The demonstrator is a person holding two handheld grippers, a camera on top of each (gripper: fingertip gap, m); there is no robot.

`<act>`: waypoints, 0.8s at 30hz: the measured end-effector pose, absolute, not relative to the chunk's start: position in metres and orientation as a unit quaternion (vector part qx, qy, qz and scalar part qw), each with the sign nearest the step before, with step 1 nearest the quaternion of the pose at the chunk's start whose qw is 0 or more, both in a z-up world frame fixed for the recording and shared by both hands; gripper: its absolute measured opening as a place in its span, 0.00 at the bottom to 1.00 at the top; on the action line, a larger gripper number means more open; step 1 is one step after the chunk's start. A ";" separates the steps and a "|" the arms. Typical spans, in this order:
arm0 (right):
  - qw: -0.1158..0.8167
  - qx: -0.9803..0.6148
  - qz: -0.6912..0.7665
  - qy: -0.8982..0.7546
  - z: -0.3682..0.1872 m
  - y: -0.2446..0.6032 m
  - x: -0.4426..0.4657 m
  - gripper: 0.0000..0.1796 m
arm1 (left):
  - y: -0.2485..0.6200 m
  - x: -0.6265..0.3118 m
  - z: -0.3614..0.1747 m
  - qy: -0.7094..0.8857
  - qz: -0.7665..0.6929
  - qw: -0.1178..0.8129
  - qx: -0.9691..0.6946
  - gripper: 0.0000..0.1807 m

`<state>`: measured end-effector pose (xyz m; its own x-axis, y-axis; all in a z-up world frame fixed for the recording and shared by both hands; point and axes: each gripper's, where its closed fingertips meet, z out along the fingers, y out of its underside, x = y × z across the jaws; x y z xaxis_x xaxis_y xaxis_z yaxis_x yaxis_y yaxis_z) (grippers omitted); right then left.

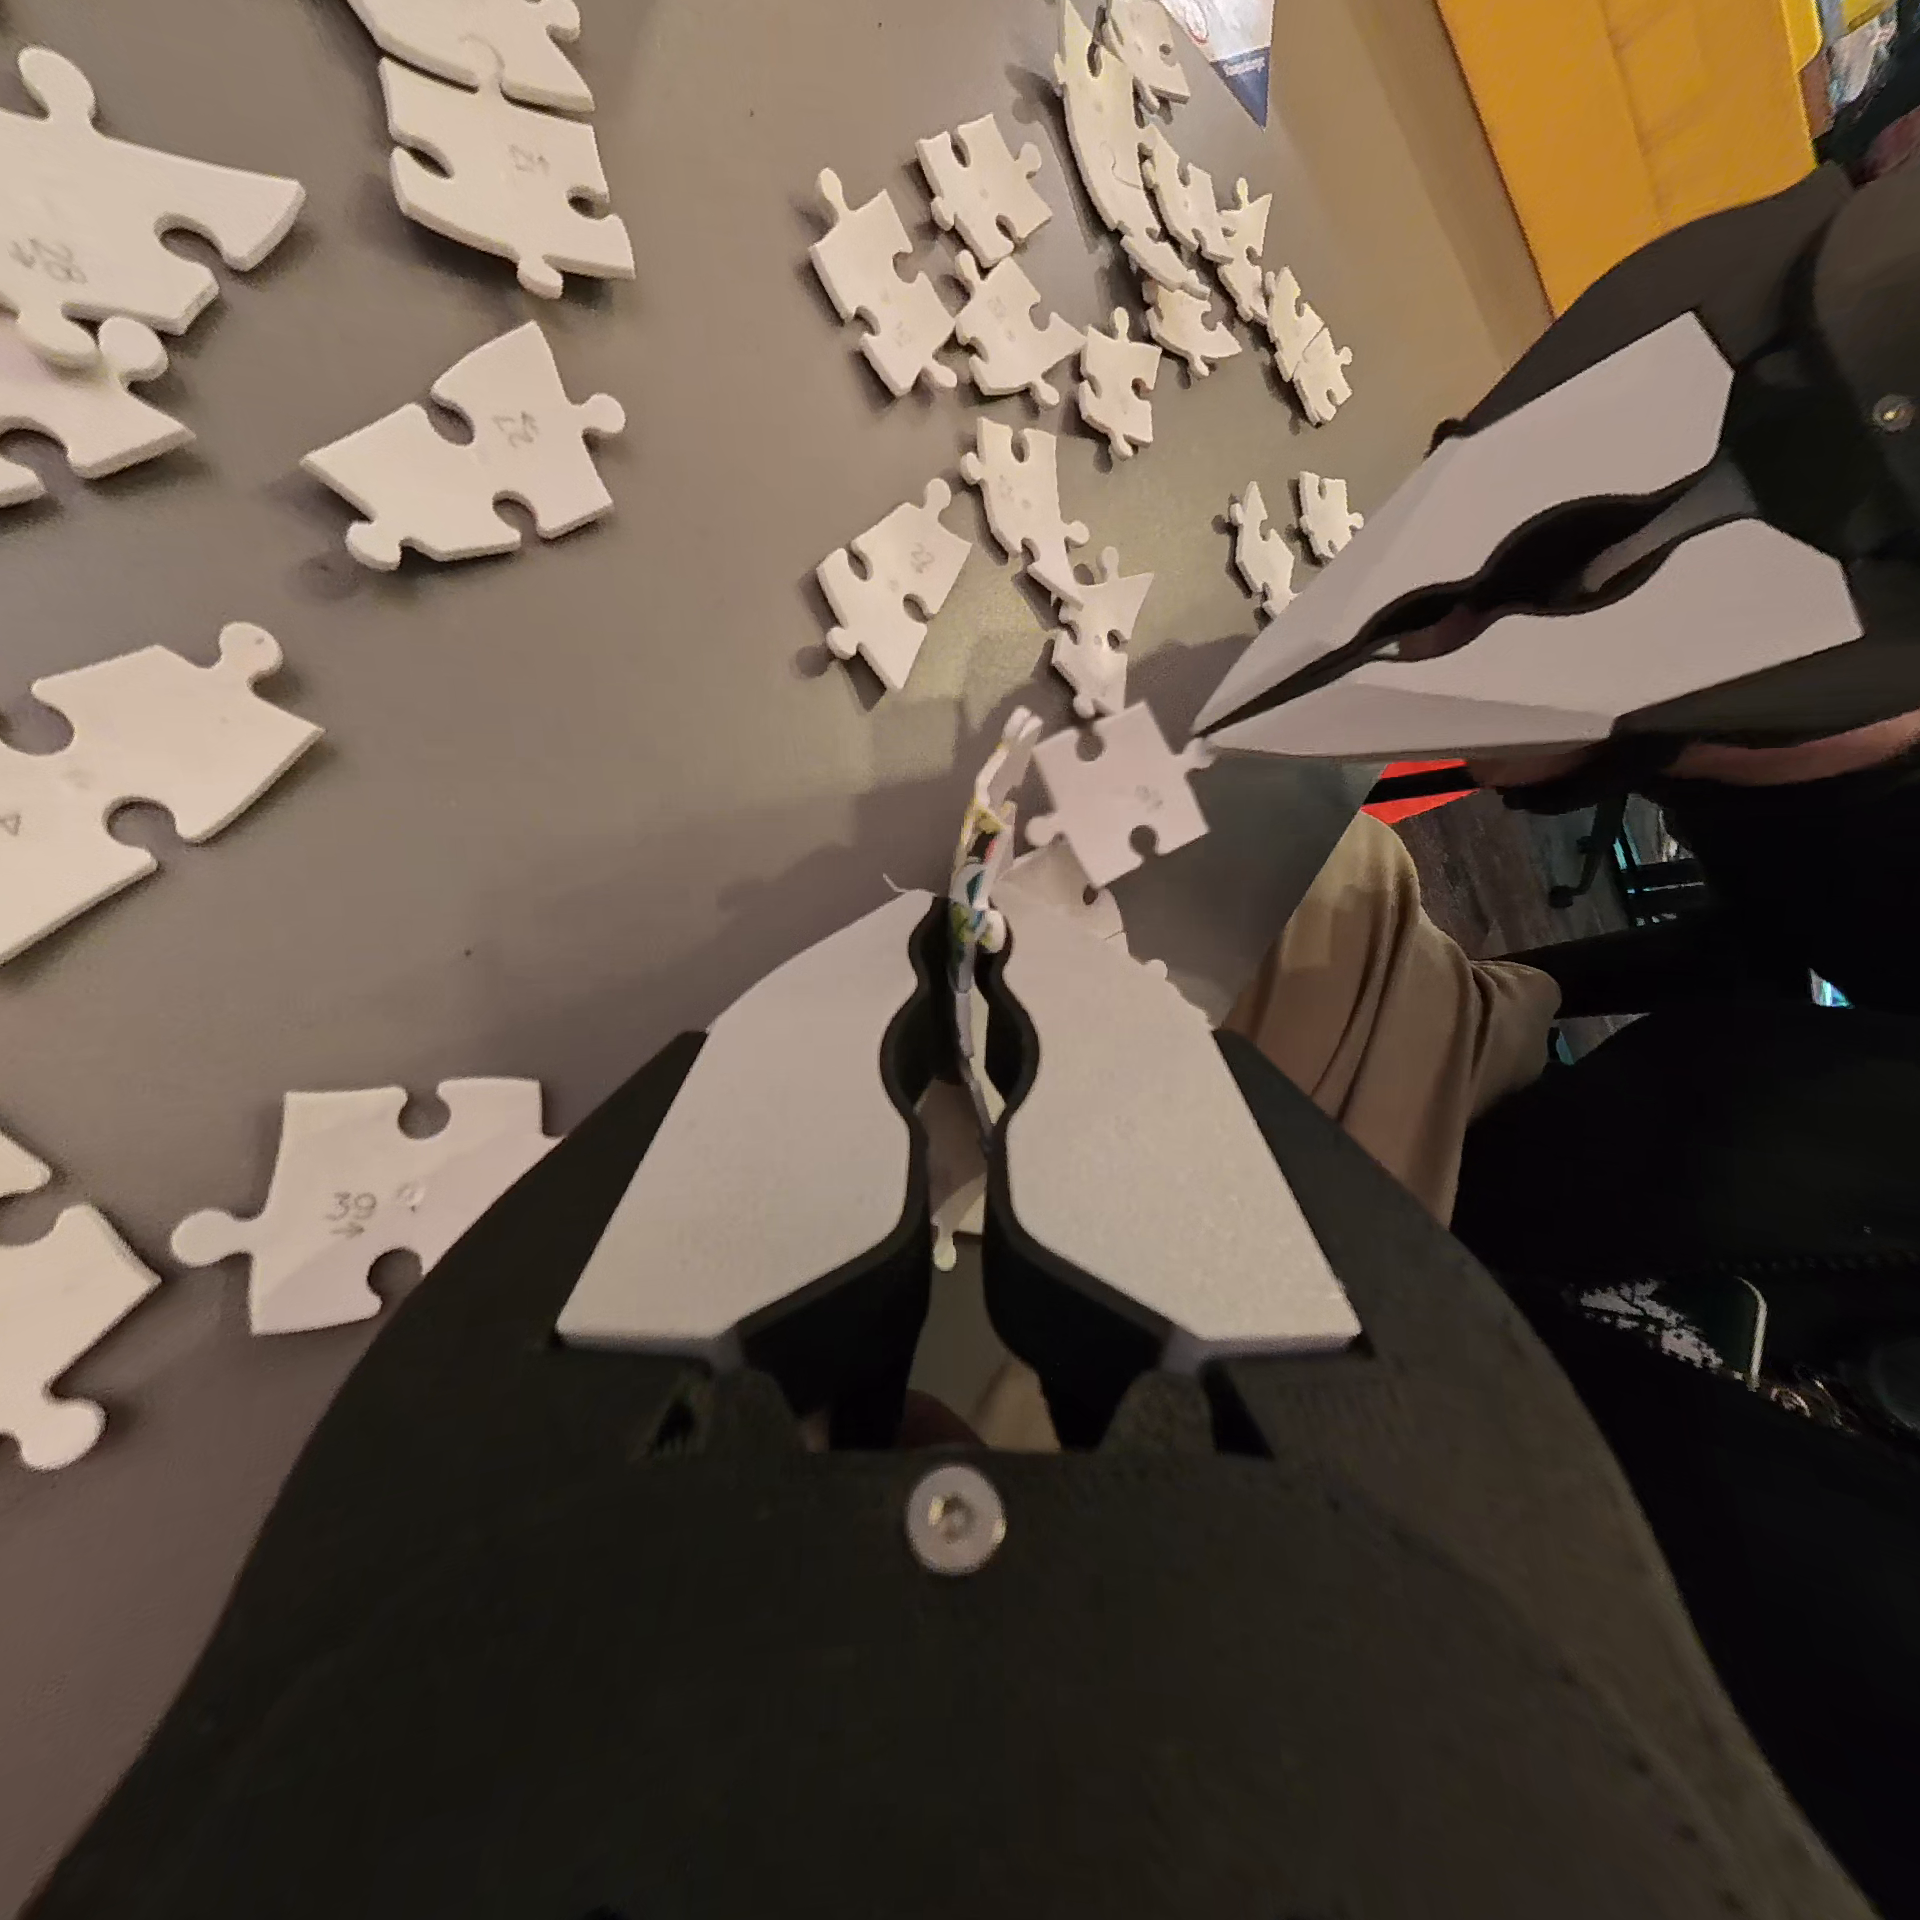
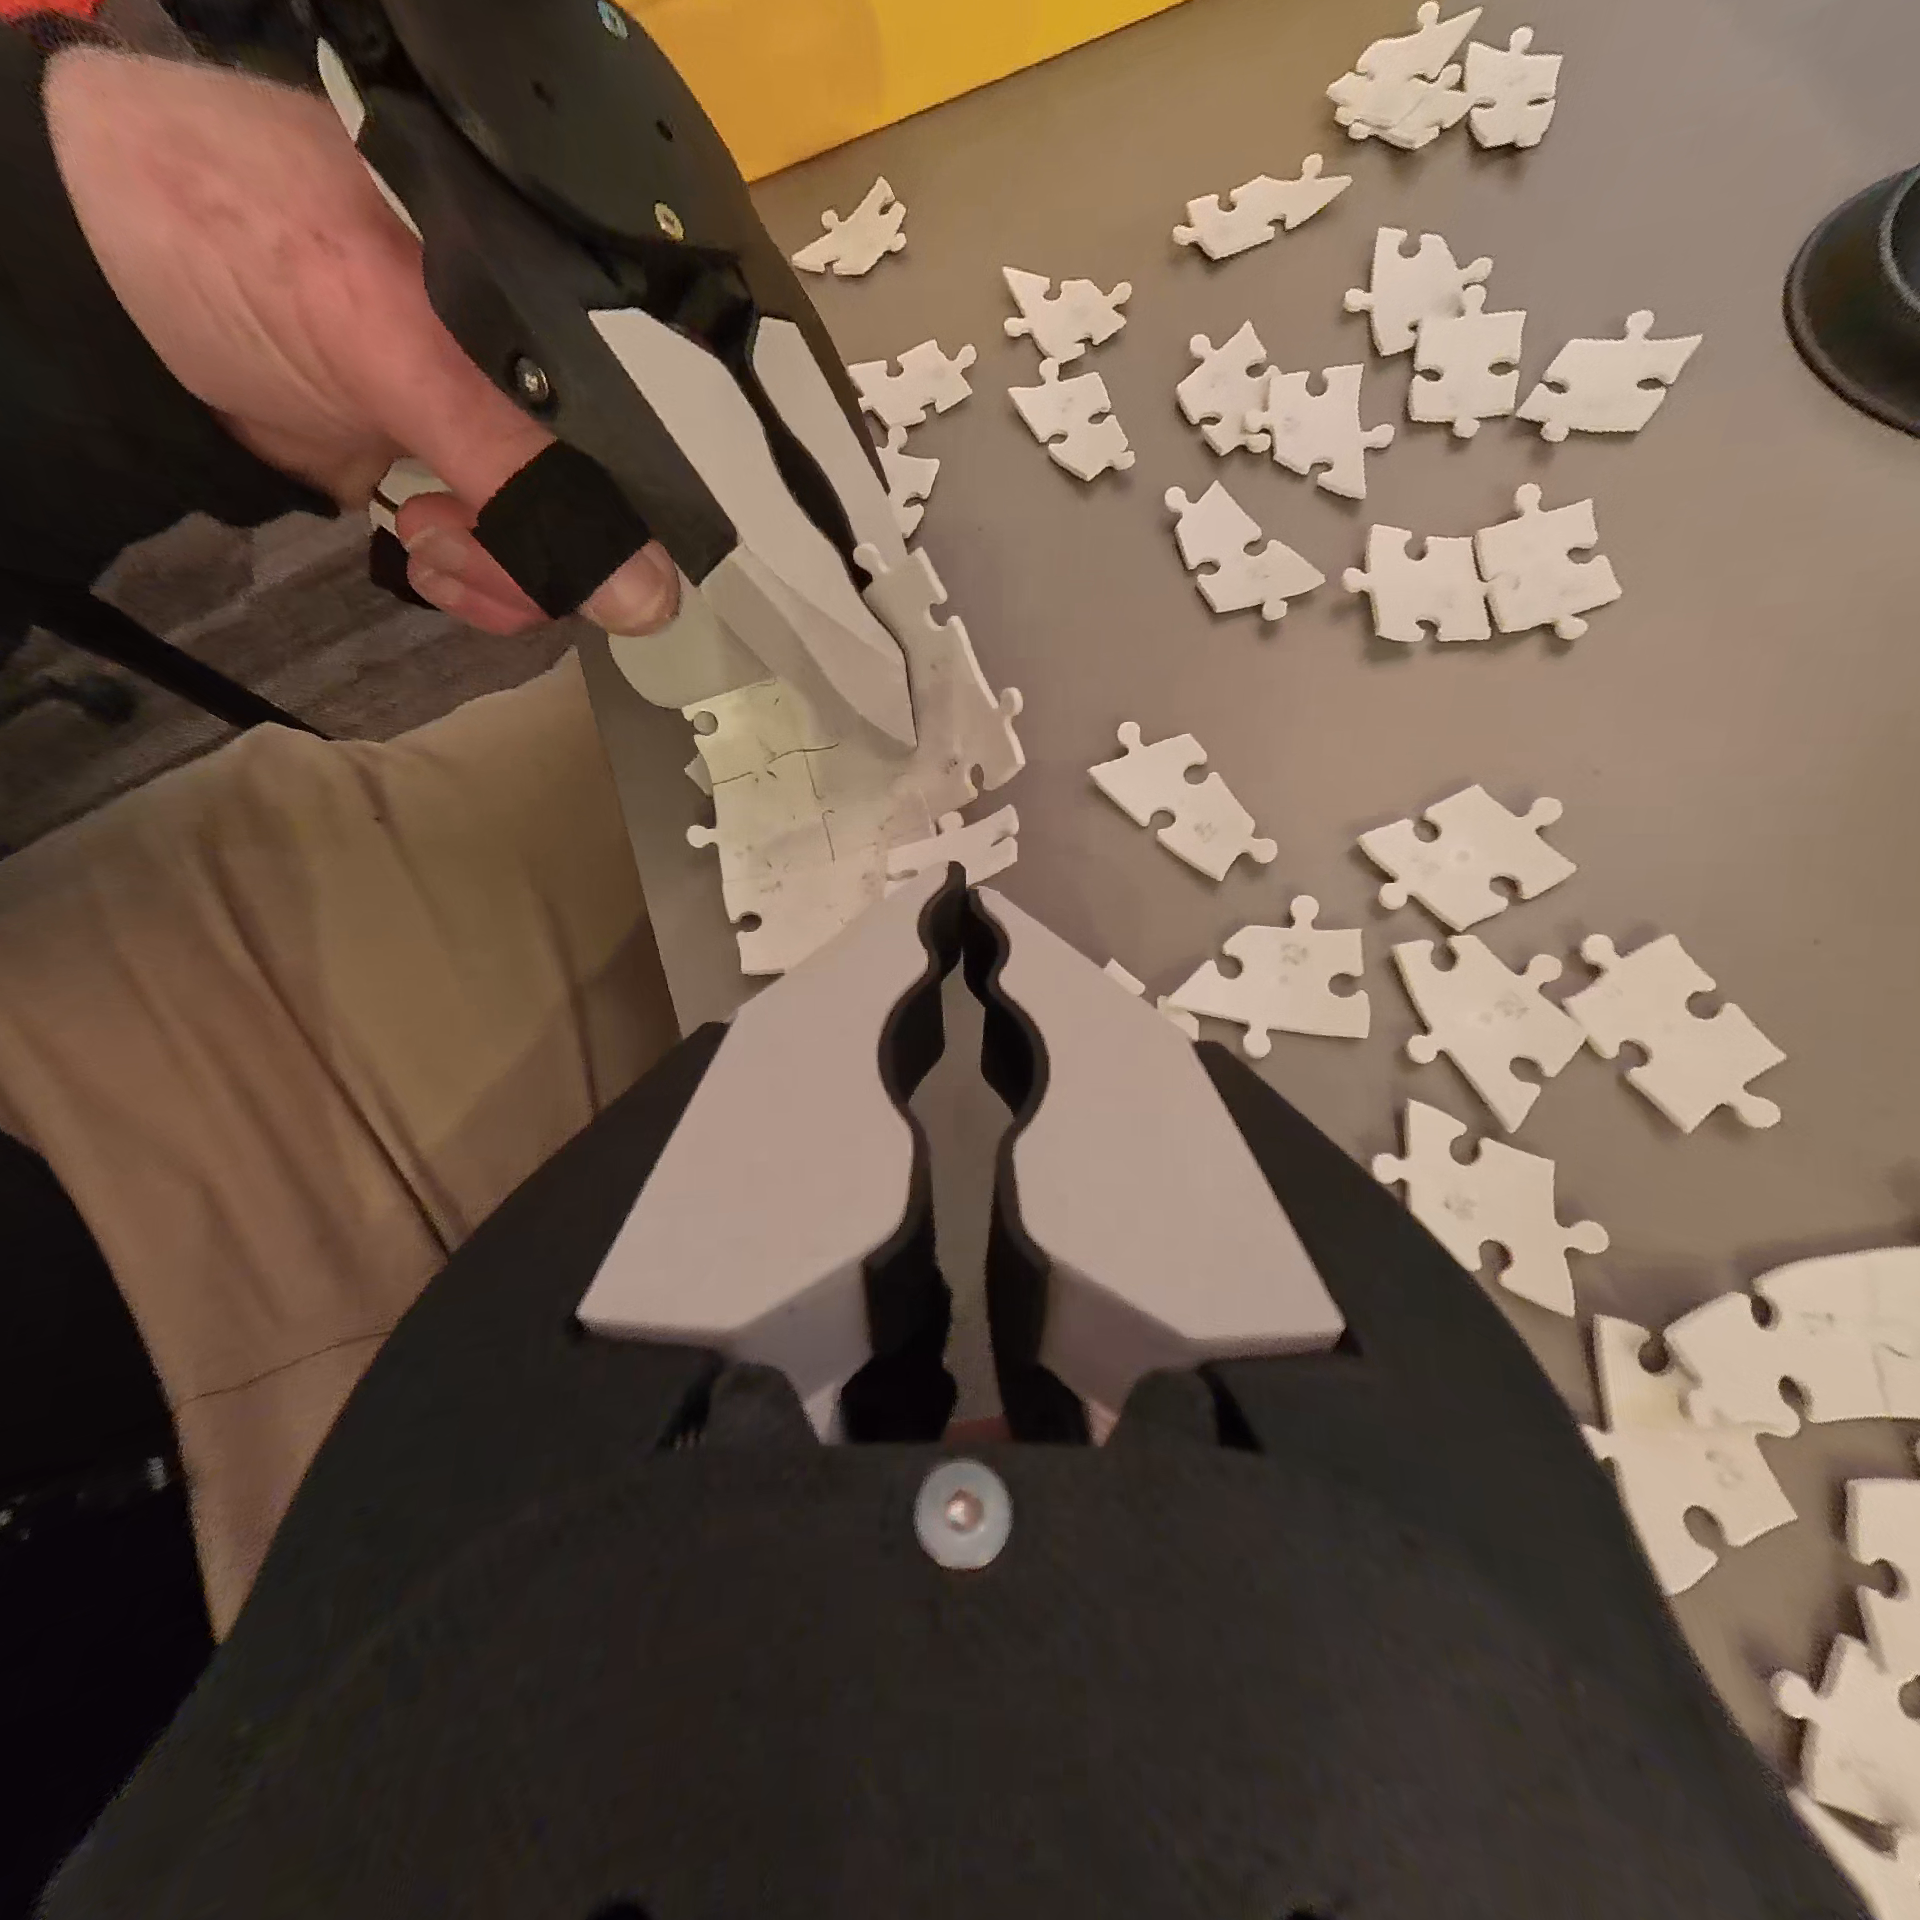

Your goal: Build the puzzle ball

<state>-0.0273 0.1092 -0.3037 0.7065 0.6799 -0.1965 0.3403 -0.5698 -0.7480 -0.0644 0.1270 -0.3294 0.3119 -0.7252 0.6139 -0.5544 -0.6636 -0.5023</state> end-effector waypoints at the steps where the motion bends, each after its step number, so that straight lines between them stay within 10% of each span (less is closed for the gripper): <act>1: 0.357 -0.852 0.233 -0.304 -0.305 0.110 -0.028 0.00 | 0.127 -0.064 -0.330 0.398 -0.430 0.098 -0.805 0.02; 24: 0.377 -0.853 0.126 -0.338 -0.324 0.117 -0.024 0.00 | 0.135 -0.063 -0.330 0.404 -0.415 0.111 -0.808 0.07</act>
<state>-0.0237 0.1172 -0.3236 0.7397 0.6718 0.0401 0.4816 -0.4867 -0.7288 -0.0634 0.1348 -0.3301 0.3294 -0.7449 0.5801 -0.5613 -0.6486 -0.5141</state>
